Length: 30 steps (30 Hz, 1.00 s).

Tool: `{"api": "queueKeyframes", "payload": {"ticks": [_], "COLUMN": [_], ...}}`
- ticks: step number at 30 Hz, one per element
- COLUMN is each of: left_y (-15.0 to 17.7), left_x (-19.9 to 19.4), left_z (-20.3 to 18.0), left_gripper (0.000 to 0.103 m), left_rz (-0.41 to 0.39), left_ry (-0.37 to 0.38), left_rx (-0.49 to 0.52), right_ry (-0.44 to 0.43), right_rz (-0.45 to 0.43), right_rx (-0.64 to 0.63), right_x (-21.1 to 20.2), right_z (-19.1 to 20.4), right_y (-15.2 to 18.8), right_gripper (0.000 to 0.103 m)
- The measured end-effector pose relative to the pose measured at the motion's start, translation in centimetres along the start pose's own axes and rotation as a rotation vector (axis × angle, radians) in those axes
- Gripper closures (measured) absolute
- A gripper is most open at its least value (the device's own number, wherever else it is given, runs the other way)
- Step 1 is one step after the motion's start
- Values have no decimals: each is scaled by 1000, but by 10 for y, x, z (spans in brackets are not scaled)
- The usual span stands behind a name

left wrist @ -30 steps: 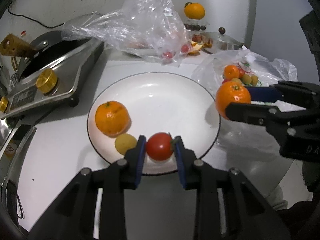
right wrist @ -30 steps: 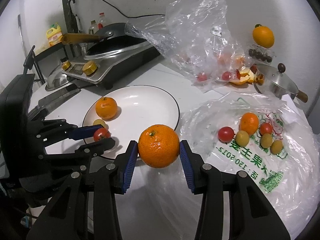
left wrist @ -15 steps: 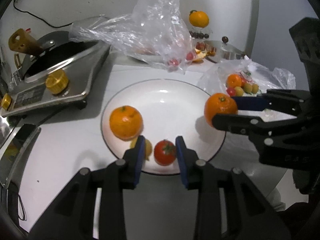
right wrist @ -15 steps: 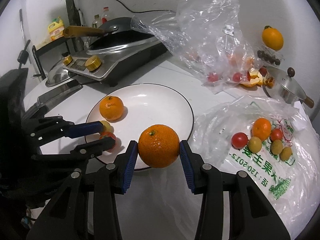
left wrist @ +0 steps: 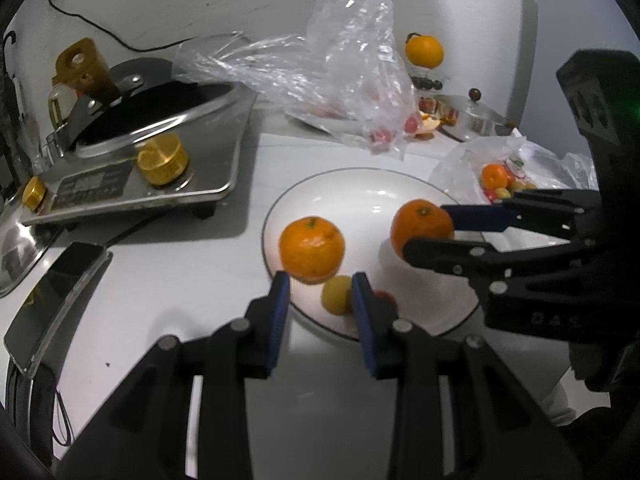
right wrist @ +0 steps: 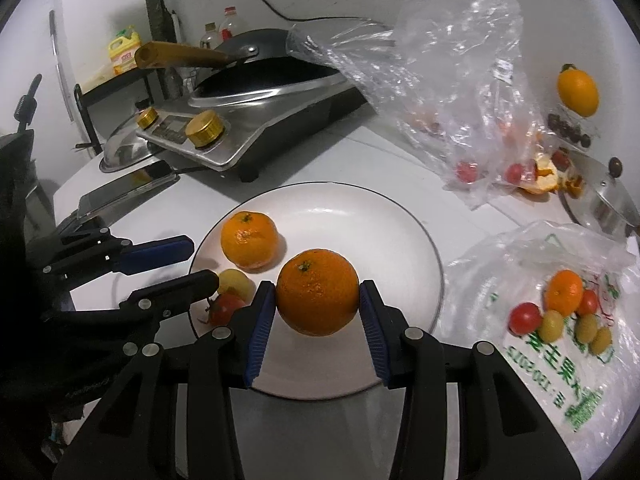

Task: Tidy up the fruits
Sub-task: 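Carry the tomato and the mandarin over the white plate with both grippers, then lower the mandarin onto the plate and open the right gripper while the left releases the tomato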

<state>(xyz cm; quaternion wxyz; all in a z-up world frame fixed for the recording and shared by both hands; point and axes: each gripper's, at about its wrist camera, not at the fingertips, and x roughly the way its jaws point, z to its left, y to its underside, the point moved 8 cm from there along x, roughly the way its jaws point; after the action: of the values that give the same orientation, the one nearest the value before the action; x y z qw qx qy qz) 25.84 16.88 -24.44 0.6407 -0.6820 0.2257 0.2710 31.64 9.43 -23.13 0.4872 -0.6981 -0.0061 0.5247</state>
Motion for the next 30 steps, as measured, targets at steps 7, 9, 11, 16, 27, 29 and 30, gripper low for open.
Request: {"api": "queueKeyframes", "payload": {"ticks": [7, 9, 11, 16, 27, 29, 30], "left_y": [0, 1, 1, 1, 1, 1, 1], "left_x": [1, 2, 3, 3, 1, -1, -2], "left_z": [9, 11, 12, 13, 12, 12, 12], "left_gripper": [70, 70, 70, 70, 69, 69, 69], "left_rz": [1, 1, 3, 3, 1, -2, -2], "left_ry": [-10, -11, -10, -9, -13, -13, -14], "left_rx": [-9, -12, -13, -12, -12, -10, -9], "right_ry": [-32, -38, -46, -71, -95, -93, -92], "right_rz": [21, 27, 30, 41, 56, 55, 53], "right_rx": [2, 0, 2, 22, 54, 56, 58], "right_x": [17, 21, 23, 26, 29, 28, 27], "right_z": [8, 11, 12, 14, 15, 14, 14], "right_y": [-2, -3, -4, -5, -6, -5, -5], "right_gripper": [58, 58, 58, 58, 57, 57, 57]}}
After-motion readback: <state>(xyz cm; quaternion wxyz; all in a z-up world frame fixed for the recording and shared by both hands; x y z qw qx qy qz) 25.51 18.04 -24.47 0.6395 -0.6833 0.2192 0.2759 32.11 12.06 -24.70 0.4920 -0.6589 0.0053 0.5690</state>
